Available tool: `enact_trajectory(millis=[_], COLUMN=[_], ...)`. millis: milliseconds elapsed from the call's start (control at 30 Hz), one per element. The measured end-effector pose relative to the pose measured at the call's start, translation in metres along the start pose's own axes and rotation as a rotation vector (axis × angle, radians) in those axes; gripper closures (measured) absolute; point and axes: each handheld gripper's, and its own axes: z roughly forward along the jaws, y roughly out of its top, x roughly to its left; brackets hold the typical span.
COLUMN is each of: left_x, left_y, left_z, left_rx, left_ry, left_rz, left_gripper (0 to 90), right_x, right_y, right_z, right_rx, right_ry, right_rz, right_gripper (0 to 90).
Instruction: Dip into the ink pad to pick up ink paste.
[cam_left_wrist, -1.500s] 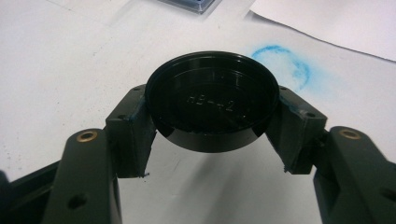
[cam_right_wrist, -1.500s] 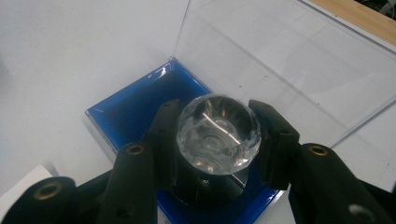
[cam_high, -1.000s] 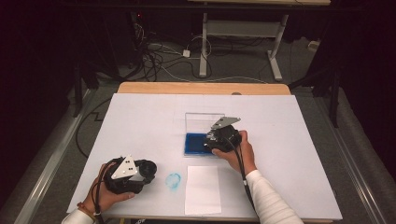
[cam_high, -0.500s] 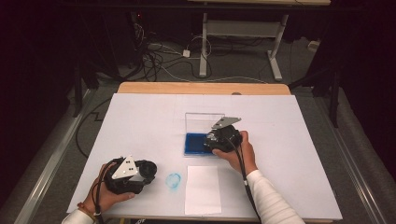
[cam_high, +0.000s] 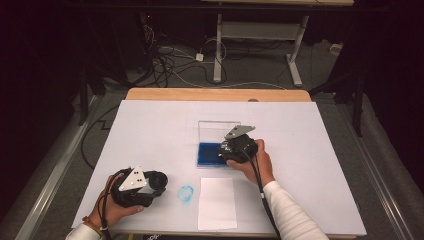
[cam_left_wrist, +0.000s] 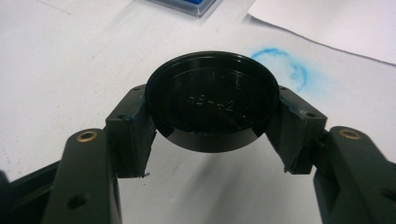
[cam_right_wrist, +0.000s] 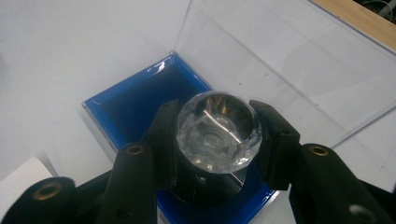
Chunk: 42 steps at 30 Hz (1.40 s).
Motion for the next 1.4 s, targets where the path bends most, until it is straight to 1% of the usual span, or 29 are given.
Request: enact_trajectory(millis=[167, 233, 467, 833, 1167, 1267, 1300, 1333, 1367, 1400], left_x=[0.001, 0.001, 0.001, 0.002, 0.002, 0.002, 0.002, 0.002, 0.002, 0.002], left_y=[-0.001, -0.001, -0.001, -0.002, -0.004, -0.005, -0.004, -0.004, -0.004, -0.005], left_z=[-0.001, 0.000, 0.000, 0.000, -0.002, -0.002, -0.001, -0.002, -0.002, -0.003], left_rx=[-0.007, -0.003, -0.002, 0.002, -0.001, 0.000, 0.002, 0.002, 0.001, -0.001], left_ry=[0.002, 0.002, 0.002, 0.000, 0.005, 0.005, 0.004, 0.006, 0.008, 0.006], left_rz=[-0.005, -0.001, -0.005, -0.009, -0.013, -0.013, -0.012, -0.011, -0.011, -0.010], left_gripper=[36.5, 36.5, 36.6, 36.6, 36.5, 36.6, 36.5, 36.5, 36.6, 36.5], right_x=[0.001, 0.002, 0.001, 0.000, 0.000, -0.001, -0.001, -0.002, -0.003, -0.001], right_y=[-0.001, -0.001, -0.002, -0.004, -0.005, -0.006, -0.006, -0.009, -0.011, -0.012], right_z=[0.000, 0.001, 0.001, 0.001, 0.003, 0.004, 0.006, 0.008, 0.007, 0.006], right_rx=[-0.002, -0.002, -0.006, -0.013, -0.002, 0.011, 0.029, 0.025, 0.009, -0.005], right_ry=[-0.012, -0.022, -0.012, -0.006, -0.001, 0.005, 0.009, 0.038, 0.035, 0.008], right_rz=[0.009, 0.001, 0.014, 0.019, 0.024, 0.025, 0.027, 0.045, 0.057, 0.028], right_gripper=[57.0, 57.0, 56.9, 56.8, 56.8, 57.1, 59.9, 60.9, 61.1, 68.2])
